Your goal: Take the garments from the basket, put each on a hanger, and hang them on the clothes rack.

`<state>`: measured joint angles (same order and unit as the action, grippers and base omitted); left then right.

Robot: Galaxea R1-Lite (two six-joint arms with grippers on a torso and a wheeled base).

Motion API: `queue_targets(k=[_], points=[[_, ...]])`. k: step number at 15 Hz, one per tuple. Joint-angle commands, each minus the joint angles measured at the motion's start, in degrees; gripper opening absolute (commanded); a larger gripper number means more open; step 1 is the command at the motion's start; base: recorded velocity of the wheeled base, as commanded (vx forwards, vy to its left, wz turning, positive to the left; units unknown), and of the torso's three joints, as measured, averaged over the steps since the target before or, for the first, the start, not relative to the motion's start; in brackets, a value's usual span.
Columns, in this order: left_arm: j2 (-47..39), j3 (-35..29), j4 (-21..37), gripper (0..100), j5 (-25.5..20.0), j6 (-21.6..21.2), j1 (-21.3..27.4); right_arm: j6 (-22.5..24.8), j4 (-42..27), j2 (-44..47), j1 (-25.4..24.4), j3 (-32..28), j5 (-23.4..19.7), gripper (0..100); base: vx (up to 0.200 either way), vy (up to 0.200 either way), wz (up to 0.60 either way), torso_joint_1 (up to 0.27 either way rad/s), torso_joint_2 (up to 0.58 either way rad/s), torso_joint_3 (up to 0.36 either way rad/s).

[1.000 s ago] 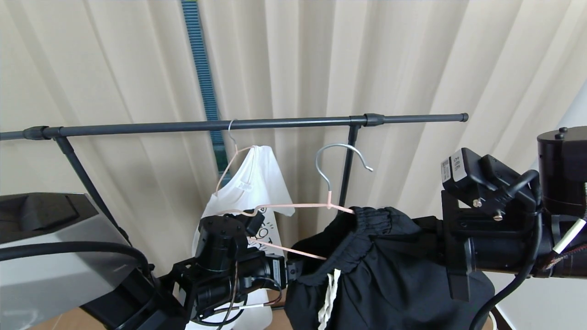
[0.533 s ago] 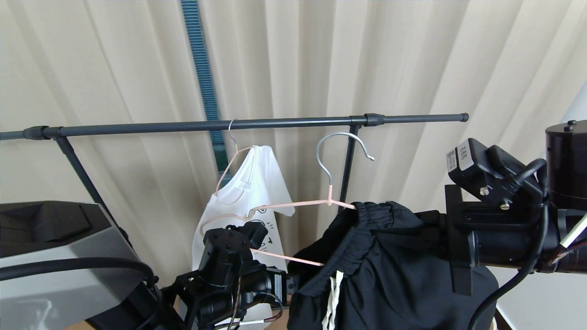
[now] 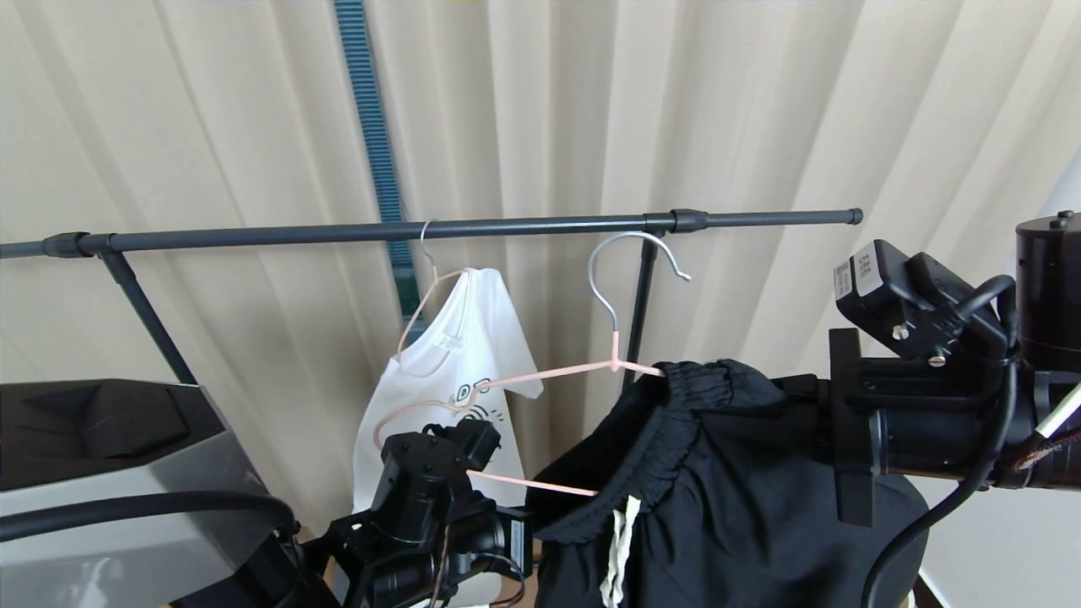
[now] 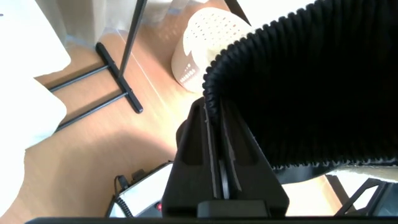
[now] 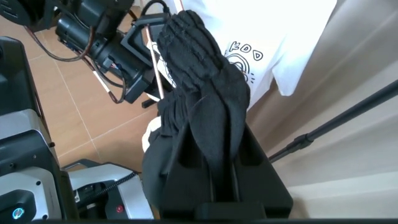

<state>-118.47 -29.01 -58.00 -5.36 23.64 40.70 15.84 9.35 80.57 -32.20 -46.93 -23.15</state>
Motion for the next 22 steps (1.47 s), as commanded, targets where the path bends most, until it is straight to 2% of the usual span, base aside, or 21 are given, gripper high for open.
queue_targets(k=[1,2,4,9,14,16,18,22], points=[[2.2,1.8,-1.3,0,0.0,-1.4,0.0,0.1,0.0,0.9,0.0,0.0,0.0,0,0.0,0.0,0.0,0.0,0.0,0.0],[2.2,1.8,-1.3,0,0.0,-1.4,0.0,0.1,0.0,0.9,0.0,0.0,0.0,0,0.0,0.0,0.0,0.0,0.0,0.0],[4.2,3.1,-2.8,0,0.5,-4.5,0.0,0.1,-0.1,2.1,0.0,0.1,0.1,0,0.0,0.0,0.0,0.0,0.0,0.0],[5.4,3.3,-3.2,0,0.4,-6.9,1.3,0.2,-0.1,3.0,0.0,0.0,0.5,0,0.0,0.0,0.0,0.0,0.0,0.0],[5.3,6.6,-8.4,0,0.4,-9.5,2.4,0.2,0.0,3.5,0.8,-0.4,0.6,0,0.0,0.0,0.0,0.0,0.0,0.0],[5.4,7.5,-10.3,0,0.9,-10.5,2.2,0.2,0.0,3.9,2.0,-0.6,0.5,0,0.0,0.0,0.0,0.0,0.0,0.0],[5.6,7.8,-11.5,0,3.8,-11.0,1.6,0.2,-0.1,3.3,2.7,-0.5,0.4,0,0.0,0.0,0.0,0.0,0.0,0.0],[9.0,8.2,-11.6,0,4.3,-11.6,-1.3,1.5,-0.3,2.6,3.4,0.0,0.3,0,0.0,0.0,0.0,0.0,0.0,0.0]])
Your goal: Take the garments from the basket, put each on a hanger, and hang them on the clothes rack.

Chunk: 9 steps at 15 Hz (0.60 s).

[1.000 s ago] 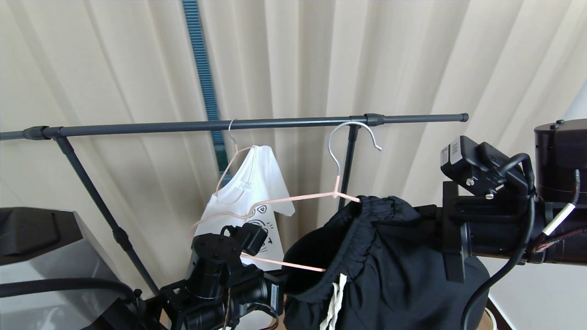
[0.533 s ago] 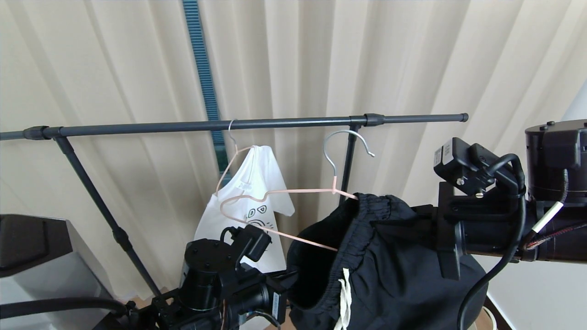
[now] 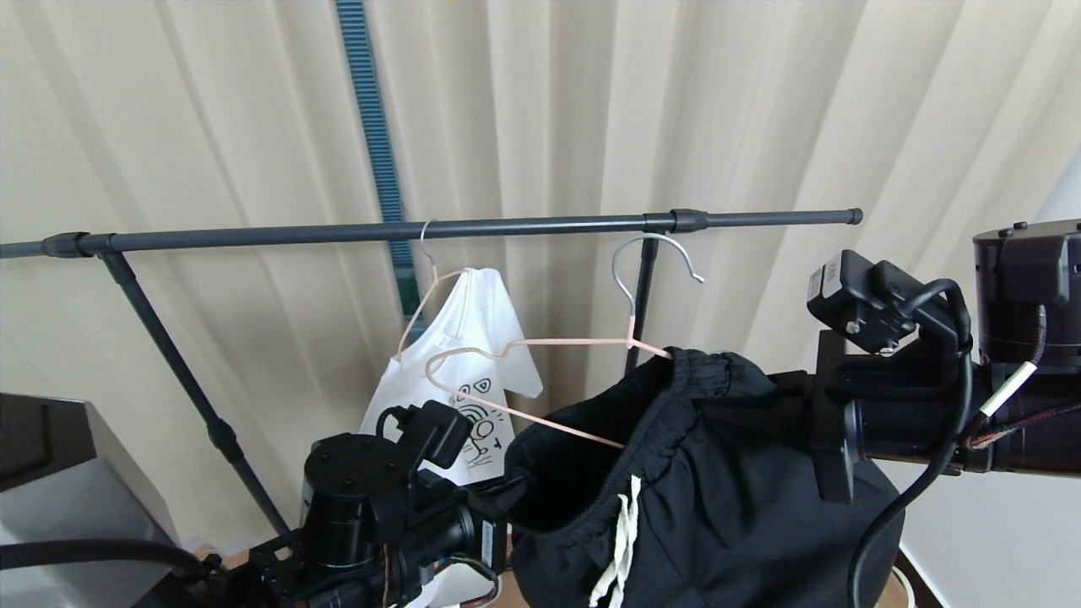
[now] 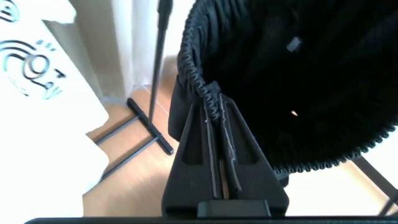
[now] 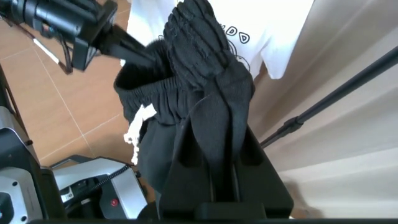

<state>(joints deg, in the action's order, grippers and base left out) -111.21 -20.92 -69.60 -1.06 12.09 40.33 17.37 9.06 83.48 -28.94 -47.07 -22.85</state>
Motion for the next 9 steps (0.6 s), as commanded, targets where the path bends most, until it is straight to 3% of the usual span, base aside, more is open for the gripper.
queue_targets(k=[1,9], points=[[2.1,0.4,0.0,0,0.3,-0.1,-1.4,0.4,0.0,-0.4,0.1,0.3,0.0,0,0.0,0.0,0.0,0.0,0.0,0.0],[7.2,2.4,0.1,0,0.8,-2.0,-8.4,9.0,-0.3,-2.1,3.5,3.0,-0.2,0,0.0,0.0,0.0,0.0,0.0,0.0]])
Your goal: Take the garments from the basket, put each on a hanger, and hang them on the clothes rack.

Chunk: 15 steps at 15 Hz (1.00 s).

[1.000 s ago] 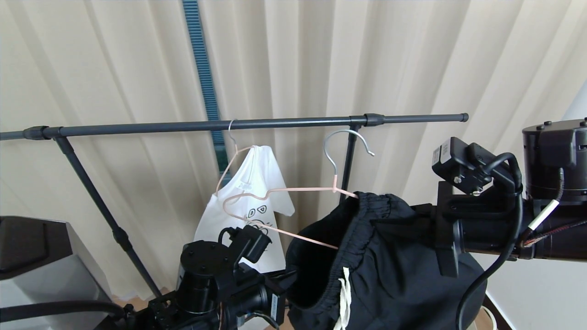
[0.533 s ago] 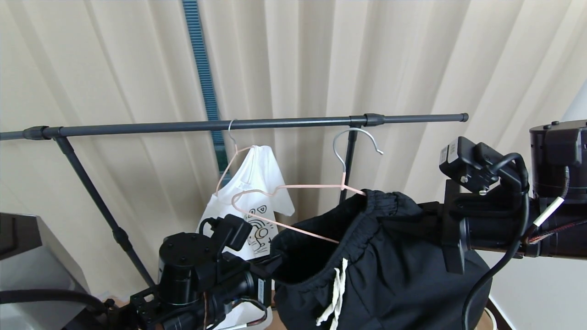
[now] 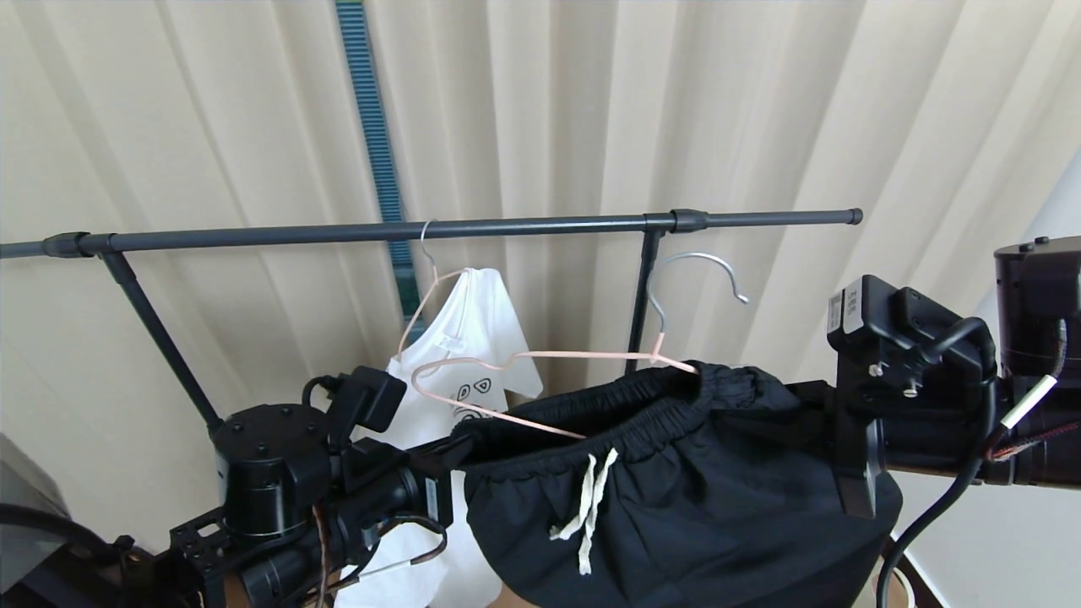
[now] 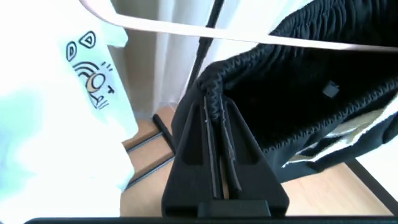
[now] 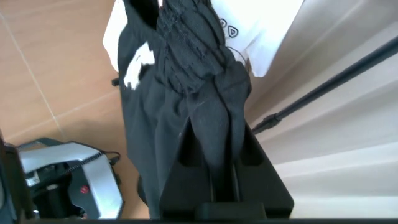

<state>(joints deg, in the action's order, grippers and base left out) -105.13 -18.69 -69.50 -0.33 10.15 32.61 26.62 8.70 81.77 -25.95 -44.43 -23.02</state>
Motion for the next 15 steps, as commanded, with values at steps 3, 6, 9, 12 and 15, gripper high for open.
queue_targets(k=[3,6,9,12,15], points=[[1.4,0.1,0.1,0,0.0,-0.6,-2.6,4.0,-0.2,-0.7,1.9,1.3,0.0,0,0.0,0.0,0.0,0.0,0.0,0.0],[1.4,-0.4,0.1,0,0.0,-1.1,-4.1,5.3,-0.2,-1.2,2.4,1.8,0.0,0,0.0,0.0,0.0,0.0,0.0,0.0],[1.3,-1.5,0.2,0,0.0,-1.6,-6.2,6.7,-0.2,-1.4,2.9,2.1,0.0,0,0.0,0.0,0.0,0.0,0.0,0.0],[2.5,-3.0,0.6,0,-0.1,-2.9,-7.5,10.8,-0.3,-0.7,3.9,3.0,0.2,0,0.0,0.0,0.0,0.0,0.0,0.0],[7.2,-6.4,7.9,0,-0.2,-3.7,-7.3,12.8,-0.4,0.5,4.4,3.4,0.6,0,0.0,0.0,0.0,0.0,0.0,0.0]])
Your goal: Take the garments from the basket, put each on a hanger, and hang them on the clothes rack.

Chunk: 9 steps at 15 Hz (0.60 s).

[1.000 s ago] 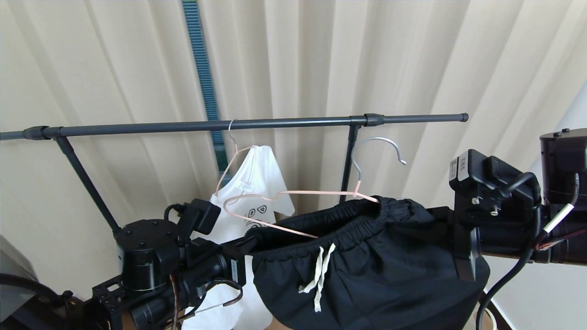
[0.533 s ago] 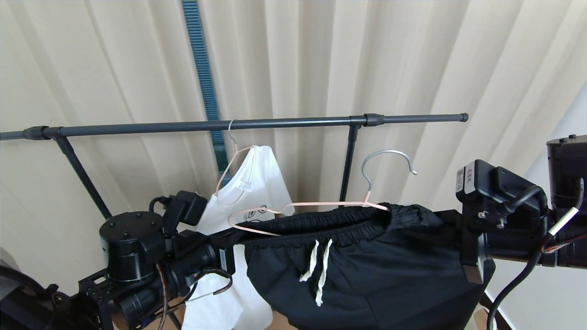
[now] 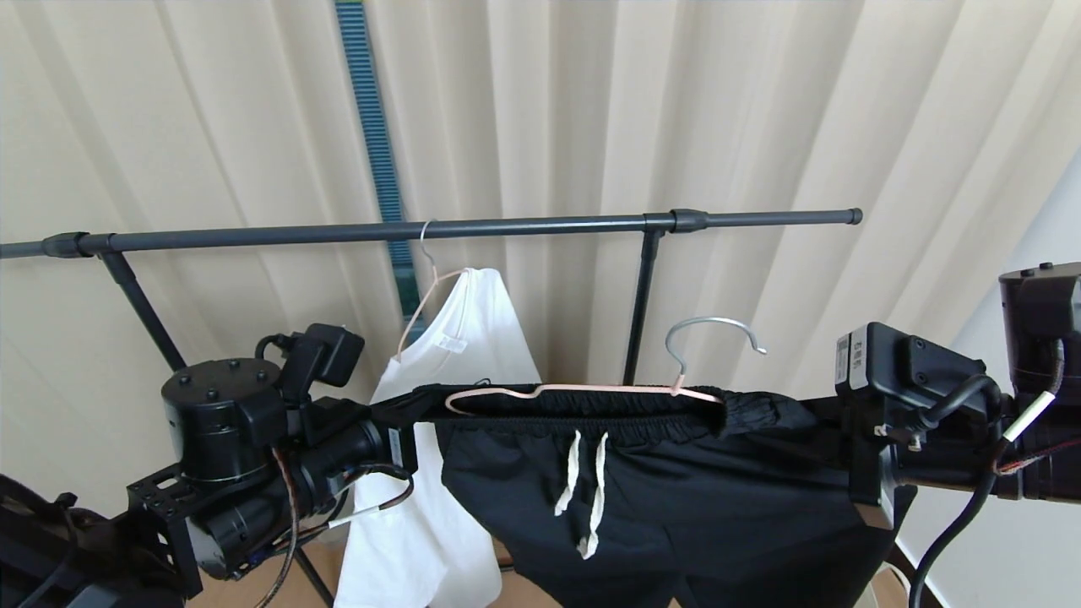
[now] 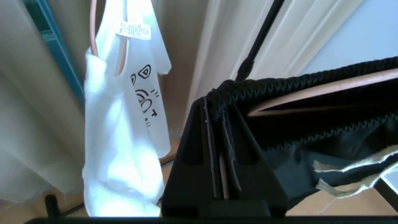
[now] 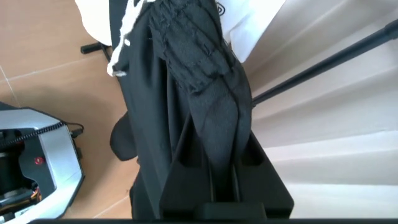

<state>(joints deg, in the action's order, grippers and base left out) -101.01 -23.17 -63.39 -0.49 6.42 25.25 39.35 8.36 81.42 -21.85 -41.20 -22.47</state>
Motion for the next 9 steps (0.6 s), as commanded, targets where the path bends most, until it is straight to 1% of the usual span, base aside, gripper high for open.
queue_targets(k=[1,2,4,6,8,9], points=[[4.4,-3.6,5.1,0,0.0,-0.1,0.2,0.6,0.0,1.1,0.6,0.2,0.1,0,0.0,0.0,0.0,0.0,0.0,0.0],[5.6,-5.6,8.1,0,0.0,-0.1,0.2,1.1,0.0,1.8,0.6,0.2,0.2,0,0.0,0.0,0.0,0.0,0.0,0.0],[8.1,-9.8,15.3,0,0.0,-0.4,0.3,1.9,0.0,2.4,0.6,0.2,2.3,0,0.0,0.0,0.0,0.0,0.0,0.0],[10.2,-14.2,22.9,0,0.1,-0.5,0.5,1.9,0.0,3.5,0.6,0.2,2.7,0,0.0,0.0,0.0,0.0,0.0,0.0],[11.3,-17.0,27.1,0,0.2,-1.2,0.9,2.0,0.0,4.4,0.7,0.1,2.7,0,0.0,0.0,0.0,0.0,0.0,0.0],[12.2,-18.8,31.1,0,0.3,-2.1,1.6,2.5,0.0,4.7,0.8,0.0,3.2,0,0.0,0.0,0.0,0.0,0.0,0.0]])
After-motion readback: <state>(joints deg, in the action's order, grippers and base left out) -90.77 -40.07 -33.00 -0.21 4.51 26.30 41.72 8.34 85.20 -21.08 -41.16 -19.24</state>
